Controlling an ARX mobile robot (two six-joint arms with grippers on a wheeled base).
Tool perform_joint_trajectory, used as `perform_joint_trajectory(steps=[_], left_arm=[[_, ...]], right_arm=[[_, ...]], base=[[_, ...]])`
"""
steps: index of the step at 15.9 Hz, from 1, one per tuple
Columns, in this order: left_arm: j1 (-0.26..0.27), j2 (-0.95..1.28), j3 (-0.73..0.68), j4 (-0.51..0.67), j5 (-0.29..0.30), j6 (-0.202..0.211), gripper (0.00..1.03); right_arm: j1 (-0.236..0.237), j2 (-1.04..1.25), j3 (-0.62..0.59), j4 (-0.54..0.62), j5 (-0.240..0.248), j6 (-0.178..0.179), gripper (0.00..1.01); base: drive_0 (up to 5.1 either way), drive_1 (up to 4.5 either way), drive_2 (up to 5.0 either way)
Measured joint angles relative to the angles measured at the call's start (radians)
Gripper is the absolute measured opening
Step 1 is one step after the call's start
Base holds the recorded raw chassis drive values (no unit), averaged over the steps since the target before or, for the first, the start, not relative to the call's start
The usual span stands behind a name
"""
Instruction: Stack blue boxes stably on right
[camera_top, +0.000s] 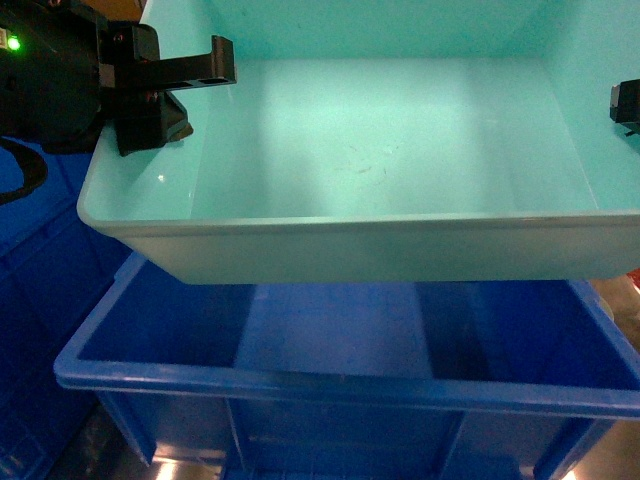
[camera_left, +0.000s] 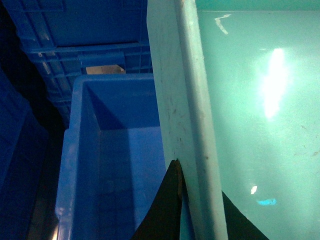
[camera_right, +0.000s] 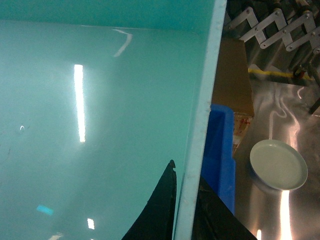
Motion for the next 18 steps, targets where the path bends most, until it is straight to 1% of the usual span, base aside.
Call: perform_joint_trajectory(steps=[12,13,14,15,16,17,18], left_arm=[[0.003,0.0,0.0,0.002,0.003,0.0,0.05],[0.009,0.004,0.003,-0.019,0.004,0.0,0.05],[0.021,0.032,0.014,-0.009,0.019,0.01,0.05],[0.034,0.064,0.036,-0.025,0.043,0.025,0.05],[0.045,0.108,0.052,-0.024,0.067,0.049,0.05],[0.055,0.144,0.067,-0.04,0.085,0.063,0.05],[0.062,0.177,0.073,-0.04,0.092,0.079,0.05]], right_arm=[[0.0,0.001,0.0,0.003,0.0,0.0,0.07],[0.0,0.01,0.0,-0.001,-0.001,0.001,0.07],[0.0,0.038,0.0,0.007,-0.002,0.007,0.07],[0.0,0.068,0.003,0.0,0.0,0.024,0.07],[0.007,0.108,0.005,-0.003,0.004,0.044,0.07],[0.007,0.144,0.013,-0.018,0.006,0.062,0.07],[0.012,0.178,0.014,-0.008,0.006,0.073,0.07]], base=[[-0.2,4.08,-4.4],[-0.2,4.08,-4.4],[-0.2,4.08,-4.4],[-0.2,4.08,-4.4],[-0.2,4.08,-4.4],[0.0,0.0,0.0],[0.0,0.0,0.0]])
